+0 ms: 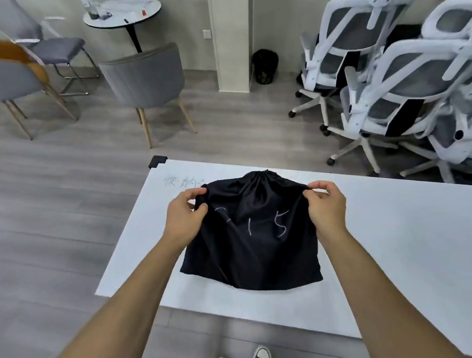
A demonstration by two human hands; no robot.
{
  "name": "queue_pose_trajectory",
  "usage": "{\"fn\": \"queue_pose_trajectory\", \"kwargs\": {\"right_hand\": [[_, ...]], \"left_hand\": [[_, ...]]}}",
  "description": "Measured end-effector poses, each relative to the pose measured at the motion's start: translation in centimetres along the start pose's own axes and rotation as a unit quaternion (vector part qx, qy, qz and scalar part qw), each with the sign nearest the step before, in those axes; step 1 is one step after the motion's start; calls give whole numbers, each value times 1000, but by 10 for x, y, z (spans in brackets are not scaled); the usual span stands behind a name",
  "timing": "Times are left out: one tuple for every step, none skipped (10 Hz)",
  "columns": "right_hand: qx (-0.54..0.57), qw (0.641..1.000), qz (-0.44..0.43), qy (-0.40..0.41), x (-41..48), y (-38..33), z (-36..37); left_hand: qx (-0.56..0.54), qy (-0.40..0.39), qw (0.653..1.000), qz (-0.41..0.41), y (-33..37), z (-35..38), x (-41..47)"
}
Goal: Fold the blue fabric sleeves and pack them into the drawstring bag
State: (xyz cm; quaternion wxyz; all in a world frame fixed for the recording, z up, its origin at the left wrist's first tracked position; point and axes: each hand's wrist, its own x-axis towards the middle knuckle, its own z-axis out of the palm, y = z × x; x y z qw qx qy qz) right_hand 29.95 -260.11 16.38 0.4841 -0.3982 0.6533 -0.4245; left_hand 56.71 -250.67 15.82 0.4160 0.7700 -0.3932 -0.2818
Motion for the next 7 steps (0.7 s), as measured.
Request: {"fn": "queue_pose_trajectory", "kwargs": {"right_hand": [[-145,989,-38,-13,26,46,18],[-278,950,-131,-49,28,72,20],[-371,901,-198,-109,12,113,23],[-409,889,-179,-101,6,132,24],[-447,872,-185,-67,8,131,23],[-464,859,-212,-45,3,119,26],[-426,868,-251,-37,-19,90,36]], "left_hand": [[123,-83,989,-19,-41,30,18],[235,-129,964,-4,-61,47,5],[346,-165,923,43,-88,66,-34],[394,-186,899,43,-103,72,-46],[418,-187,887,54,-103,65,-39],[404,-174,895,80,-90,57,-32],[395,-161,892,148,-64,38,-29]]}}
